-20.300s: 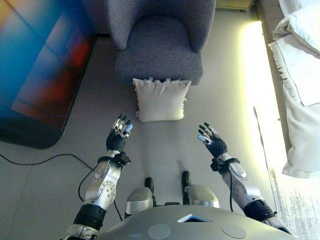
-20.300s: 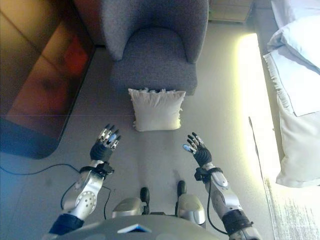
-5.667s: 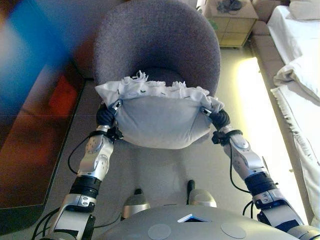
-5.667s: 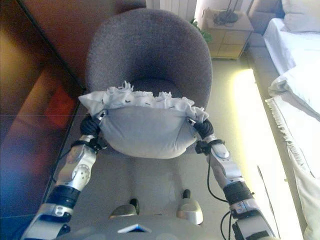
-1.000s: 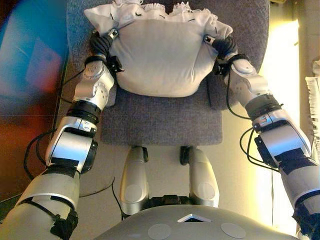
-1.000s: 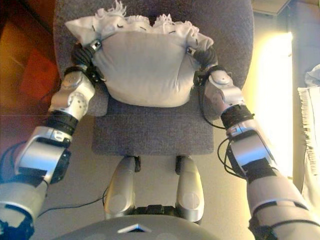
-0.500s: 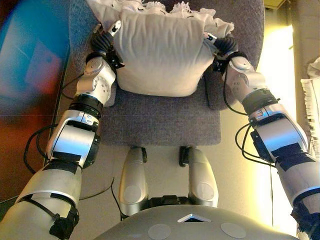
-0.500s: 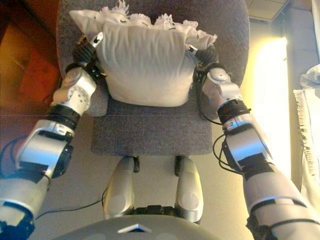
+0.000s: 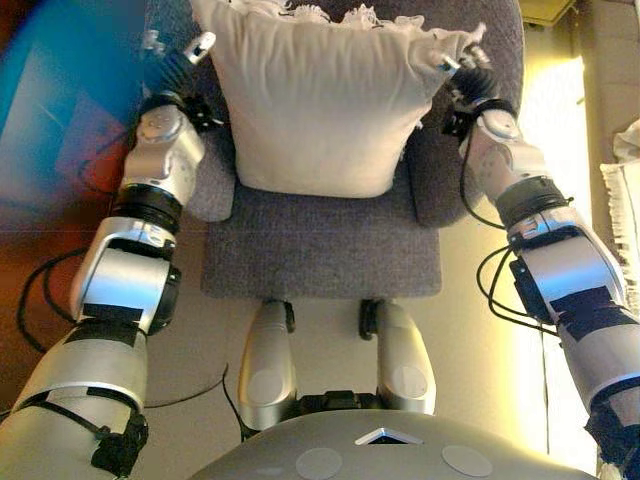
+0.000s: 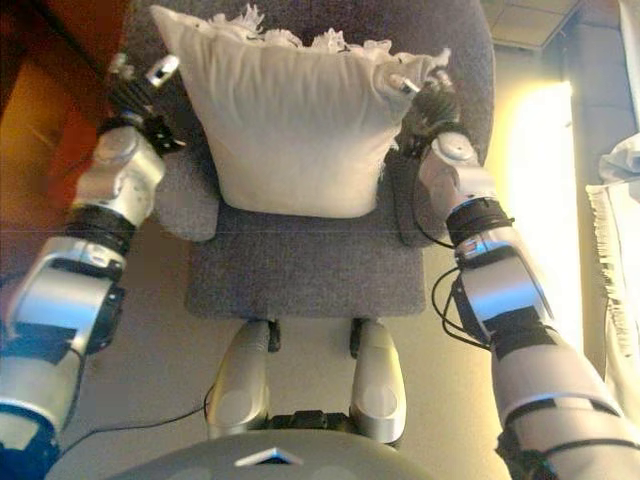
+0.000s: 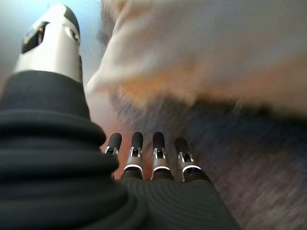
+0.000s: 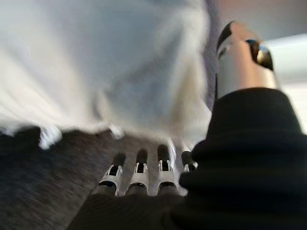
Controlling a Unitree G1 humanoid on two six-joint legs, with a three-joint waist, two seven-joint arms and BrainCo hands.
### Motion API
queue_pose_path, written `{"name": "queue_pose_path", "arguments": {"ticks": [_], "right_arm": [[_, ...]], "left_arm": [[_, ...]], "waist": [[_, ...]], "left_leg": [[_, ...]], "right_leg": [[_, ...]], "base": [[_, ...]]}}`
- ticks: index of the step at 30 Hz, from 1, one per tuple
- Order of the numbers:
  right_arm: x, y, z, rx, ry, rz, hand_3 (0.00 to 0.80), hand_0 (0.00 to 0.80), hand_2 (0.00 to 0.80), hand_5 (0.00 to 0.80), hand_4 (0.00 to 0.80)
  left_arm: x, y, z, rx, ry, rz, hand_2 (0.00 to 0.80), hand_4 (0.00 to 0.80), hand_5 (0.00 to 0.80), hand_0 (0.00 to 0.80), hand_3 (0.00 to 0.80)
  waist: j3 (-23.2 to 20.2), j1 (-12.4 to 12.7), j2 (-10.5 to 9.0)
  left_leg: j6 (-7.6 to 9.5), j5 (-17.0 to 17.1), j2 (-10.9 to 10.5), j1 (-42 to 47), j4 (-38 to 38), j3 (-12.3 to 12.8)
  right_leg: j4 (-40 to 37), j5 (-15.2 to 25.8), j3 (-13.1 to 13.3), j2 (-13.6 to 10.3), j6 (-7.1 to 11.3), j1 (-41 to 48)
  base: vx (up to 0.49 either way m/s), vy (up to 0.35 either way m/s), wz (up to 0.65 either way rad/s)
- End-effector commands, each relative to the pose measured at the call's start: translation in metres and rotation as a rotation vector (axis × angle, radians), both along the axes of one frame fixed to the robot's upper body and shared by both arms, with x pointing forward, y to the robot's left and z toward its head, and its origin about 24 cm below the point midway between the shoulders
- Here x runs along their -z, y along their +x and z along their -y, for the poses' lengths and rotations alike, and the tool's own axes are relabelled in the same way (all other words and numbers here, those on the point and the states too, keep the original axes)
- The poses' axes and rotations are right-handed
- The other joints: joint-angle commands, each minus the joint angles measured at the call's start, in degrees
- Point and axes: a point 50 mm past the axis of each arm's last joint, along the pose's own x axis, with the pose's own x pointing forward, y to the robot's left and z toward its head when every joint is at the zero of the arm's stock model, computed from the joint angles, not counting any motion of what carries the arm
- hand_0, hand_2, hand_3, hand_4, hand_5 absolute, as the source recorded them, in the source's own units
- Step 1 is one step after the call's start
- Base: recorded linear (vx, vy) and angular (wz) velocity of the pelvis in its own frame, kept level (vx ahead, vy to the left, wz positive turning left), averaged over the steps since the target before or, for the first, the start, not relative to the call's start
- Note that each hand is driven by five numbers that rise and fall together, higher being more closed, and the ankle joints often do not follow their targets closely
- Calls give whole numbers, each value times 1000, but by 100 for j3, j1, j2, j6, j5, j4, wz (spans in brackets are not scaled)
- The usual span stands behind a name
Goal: Pick up the cushion and take it to the sofa
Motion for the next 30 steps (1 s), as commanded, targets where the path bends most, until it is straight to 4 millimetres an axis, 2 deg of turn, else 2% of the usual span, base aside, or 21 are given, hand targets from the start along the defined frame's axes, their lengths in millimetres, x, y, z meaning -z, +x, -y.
{"name": "queue_pose_path", "arguments": {"ticks": [1, 3, 6, 10, 13, 18, 22, 25, 30], "right_arm": [[-9, -10, 39, 182, -52, 85, 0, 0, 0, 0, 0], [-3, -16, 50, 208, -50, 74, 0, 0, 0, 0, 0], [9, -25, 68, 217, -56, 47, 0, 0, 0, 0, 0], [27, -36, 85, 231, -48, 14, 0, 0, 0, 0, 0], [39, -43, 90, 219, -20, 12, 0, 0, 0, 0, 0], [64, -57, 64, 74, -40, -3, 0, 0, 0, 0, 0], [97, -91, 39, -110, 7, 28, 0, 0, 0, 0, 0], [115, -113, 14, -257, 101, 50, 0, 0, 0, 0, 0], [146, -140, -15, -392, 284, 27, 0, 0, 0, 0, 0]], "left_arm": [[-12, -8, -17, -84, 145, 104, 0, 0, 0, 0, 0], [-9, -12, -20, -71, 221, 98, 0, 0, 0, 0, 0], [-5, -20, -27, -67, 244, 102, 0, 0, 0, 0, 0], [5, -29, -38, -84, 198, 100, 0, 0, 0, 0, 0], [16, -36, -43, -87, 104, 120, 0, 0, 0, 0, 0], [46, -53, -27, 27, -40, 152, 0, 0, 0, 0, 0], [79, -84, -3, 170, -159, 171, 0, 0, 0, 0, 0], [98, -104, 13, 235, -198, 154, 0, 0, 0, 0, 0], [133, -128, 21, 285, -352, 84, 0, 0, 0, 0, 0]], "waist": [[-414, -3, -1], [-486, 12, -14], [-649, 39, -41], [-888, 53, -41], [-1052, 36, -46], [-1325, 12, -15], [-1481, -21, 8], [-1536, -35, 40], [-1611, -25, 62]], "left_leg": [[-380, -686, 189, 217, 566, -92], [-373, -662, 202, 340, 466, -71], [-359, -608, 197, 573, 248, -38], [-324, -499, 190, 968, -140, 70], [-319, -429, 201, 1226, -396, 141], [-284, -269, 162, 1682, -961, 229], [-201, -106, 107, 2021, -1444, 290], [-155, -20, 92, 2193, -1671, 338], [-119, 1, 84, 2396, -1788, 421]], "right_leg": [[-1353, 839, 357, -450, 500, 700], [-1481, 879, 318, -447, 513, 832], [-1732, 939, 292, -424, 536, 1075], [-2071, 1019, 227, -381, 565, 1417], [-2315, 1085, 188, -344, 577, 1643], [-2670, 1155, 143, -233, 570, 2005], [-2853, 1171, 96, -98, 532, 2206], [-2936, 1163, 55, -9, 474, 2322], [-3050, 1168, -34, 84, 383, 2475]], "base": [[81, -15, 2], [88, -25, 2], [102, -28, -1], [98, -24, -3], [101, -24, -10], [107, -13, -6], [34, -16, 0], [-10, -12, 2], [0, 0, 0]]}}
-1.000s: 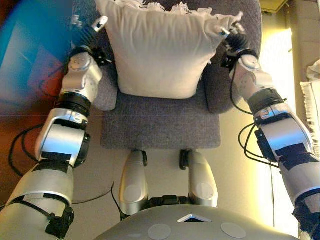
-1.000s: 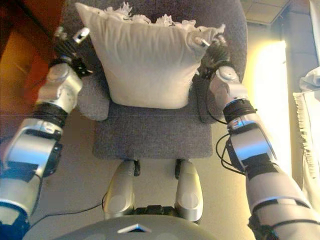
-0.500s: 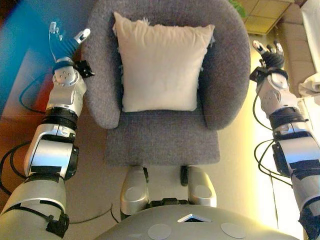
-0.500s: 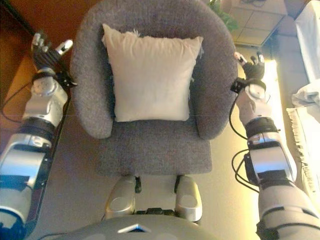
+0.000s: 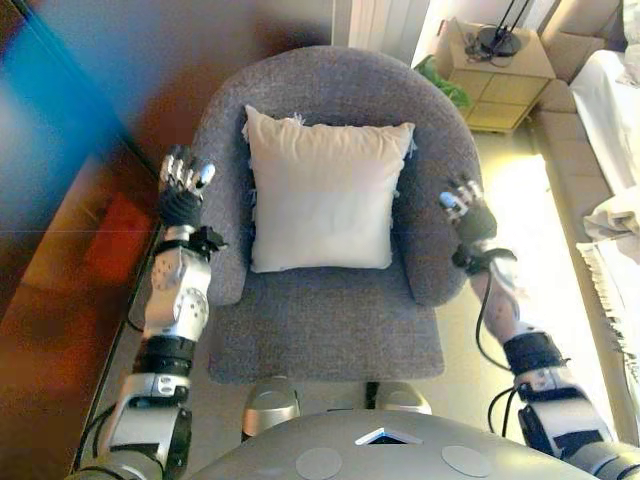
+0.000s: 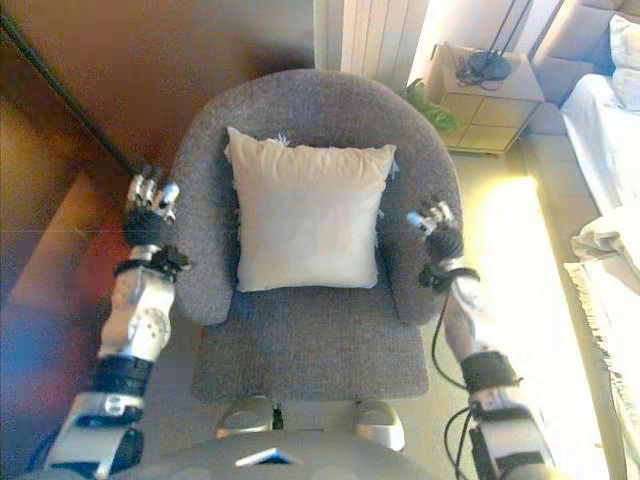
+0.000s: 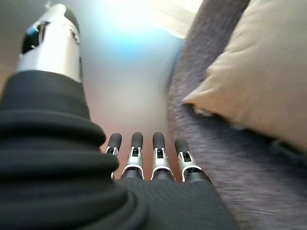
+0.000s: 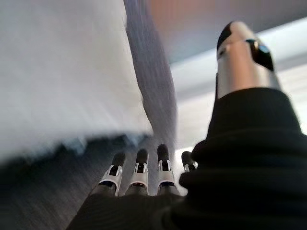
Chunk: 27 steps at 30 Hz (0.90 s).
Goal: Pick up the cushion and take it to the sofa
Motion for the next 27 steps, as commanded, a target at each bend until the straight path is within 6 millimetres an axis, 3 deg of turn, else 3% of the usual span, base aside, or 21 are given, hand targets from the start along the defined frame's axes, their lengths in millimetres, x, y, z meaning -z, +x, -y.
{"name": "queue_pose_path", "arguments": {"ticks": [1, 8, 15, 27], "right_arm": [[-9, -8, -16, -73, 87, 111, 0, 0, 0, 0, 0], [22, -40, -40, -224, 265, -4, 0, 0, 0, 0, 0], [32, -46, -40, -129, 269, -47, 0, 0, 0, 0, 0], [30, -47, -53, -255, 256, -36, 0, 0, 0, 0, 0]], "left_arm": [[-2, -11, 0, 74, -46, 59, 0, 0, 0, 0, 0], [26, -42, 5, 171, -94, -47, 0, 0, 0, 0, 0], [48, -58, 26, 291, -76, -162, 0, 0, 0, 0, 0], [45, -57, 40, 393, -121, -123, 0, 0, 0, 0, 0]], "waist": [[-316, -16, -7], [-280, 27, 63], [-170, 56, 161], [-140, 28, 168]], "left_leg": [[-102, -292, 201, 50, 391, 71], [-51, -200, 155, 81, 206, 58], [-9, -152, 89, 18, 66, 19], [42, -230, 54, 60, 89, 89]], "right_leg": [[-27, 408, -5, -136, 148, -210], [-114, 454, -174, -41, 69, -211], [-204, 500, -276, -6, 50, -270], [-222, 496, -260, -33, 77, -240]], "base": [[0, 0, 0], [-67, -7, 1], [-85, 24, 2], [-19, 14, 0]]}}
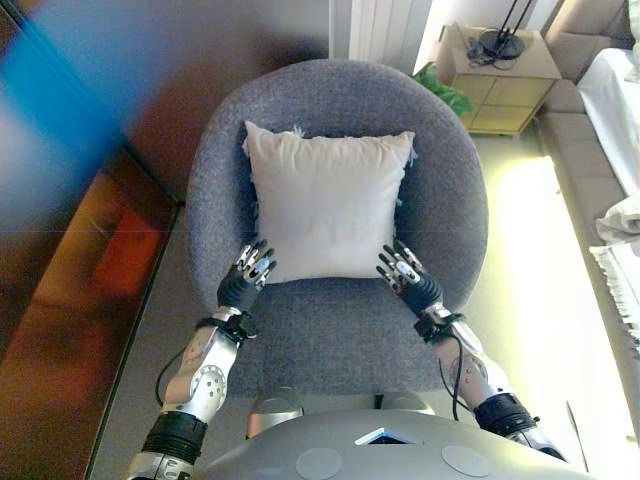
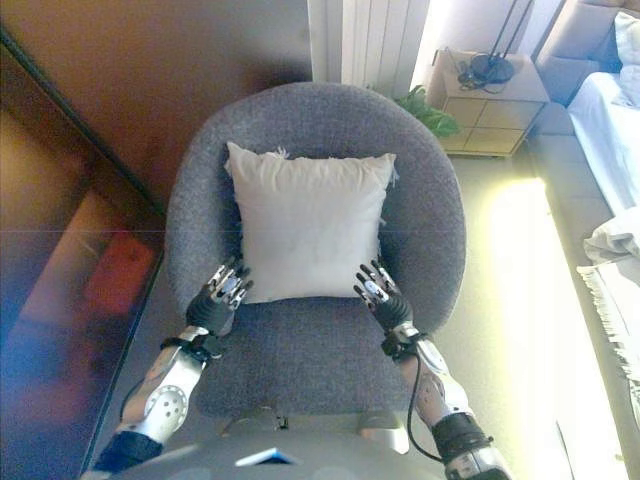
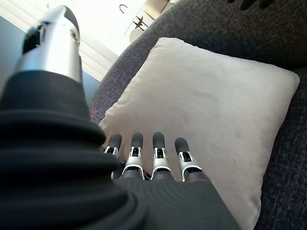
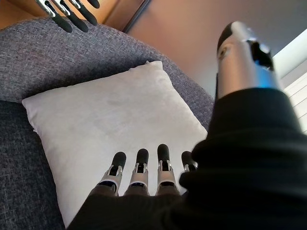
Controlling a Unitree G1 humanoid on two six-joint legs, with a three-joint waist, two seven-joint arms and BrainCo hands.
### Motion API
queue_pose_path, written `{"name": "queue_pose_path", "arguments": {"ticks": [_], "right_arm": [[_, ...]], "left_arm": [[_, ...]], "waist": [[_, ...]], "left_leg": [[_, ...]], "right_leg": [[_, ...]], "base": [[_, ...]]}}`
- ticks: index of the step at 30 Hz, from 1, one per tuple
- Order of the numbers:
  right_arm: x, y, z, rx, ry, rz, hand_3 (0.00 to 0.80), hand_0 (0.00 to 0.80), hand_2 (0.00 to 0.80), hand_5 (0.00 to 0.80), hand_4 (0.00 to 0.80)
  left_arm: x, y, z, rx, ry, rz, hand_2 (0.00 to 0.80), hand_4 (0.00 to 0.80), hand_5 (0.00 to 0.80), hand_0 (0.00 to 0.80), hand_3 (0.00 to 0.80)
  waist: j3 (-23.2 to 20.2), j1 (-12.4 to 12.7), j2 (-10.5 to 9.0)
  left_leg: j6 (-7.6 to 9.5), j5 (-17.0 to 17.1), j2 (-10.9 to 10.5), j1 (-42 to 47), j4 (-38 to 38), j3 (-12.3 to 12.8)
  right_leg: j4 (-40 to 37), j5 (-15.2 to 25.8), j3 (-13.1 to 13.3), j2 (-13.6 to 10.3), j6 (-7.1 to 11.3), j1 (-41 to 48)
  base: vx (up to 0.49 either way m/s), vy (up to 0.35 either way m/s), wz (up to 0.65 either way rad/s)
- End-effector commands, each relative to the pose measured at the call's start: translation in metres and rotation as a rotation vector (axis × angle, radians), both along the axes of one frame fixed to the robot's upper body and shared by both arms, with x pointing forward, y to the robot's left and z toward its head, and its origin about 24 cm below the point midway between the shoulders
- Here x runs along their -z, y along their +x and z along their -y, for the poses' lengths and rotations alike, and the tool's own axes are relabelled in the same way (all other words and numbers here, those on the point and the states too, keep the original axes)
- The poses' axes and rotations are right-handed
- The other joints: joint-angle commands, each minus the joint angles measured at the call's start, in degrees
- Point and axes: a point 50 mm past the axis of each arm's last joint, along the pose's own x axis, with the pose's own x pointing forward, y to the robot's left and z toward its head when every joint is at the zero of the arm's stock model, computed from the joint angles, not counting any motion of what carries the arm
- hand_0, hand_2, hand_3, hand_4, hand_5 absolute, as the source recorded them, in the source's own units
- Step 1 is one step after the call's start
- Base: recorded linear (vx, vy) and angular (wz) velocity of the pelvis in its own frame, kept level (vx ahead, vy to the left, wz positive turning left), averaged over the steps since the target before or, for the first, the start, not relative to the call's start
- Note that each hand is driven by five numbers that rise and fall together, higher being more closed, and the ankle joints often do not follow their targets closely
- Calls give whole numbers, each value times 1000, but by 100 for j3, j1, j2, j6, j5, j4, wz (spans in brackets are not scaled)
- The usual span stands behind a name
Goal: Pick up the cushion and take it to the sofa
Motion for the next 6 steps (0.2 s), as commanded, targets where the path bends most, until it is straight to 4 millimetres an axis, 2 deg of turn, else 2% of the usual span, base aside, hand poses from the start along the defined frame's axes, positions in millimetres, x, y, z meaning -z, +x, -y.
{"name": "queue_pose_path", "arguments": {"ticks": [1, 6], "right_arm": [[-27, 18, -6, -46, 28, 153, 0, 0, 0, 0, 0], [-20, 14, -6, -32, 2, 122, 0, 0, 0, 0, 0]], "left_arm": [[-27, 19, -4, 28, -2, 152, 0, 0, 0, 0, 0], [-23, 16, -4, 11, -16, 131, 0, 0, 0, 0, 0]], "waist": [[86, 20, -50], [90, 4, -64]], "left_leg": [[77, -361, 89, -86, 568, 84], [98, -372, 83, -64, 557, 114]], "right_leg": [[212, 413, -150, -63, 63, -383], [206, 426, -155, -66, 61, -384]], "base": [[0, 0, 0], [0, 0, 0]]}}
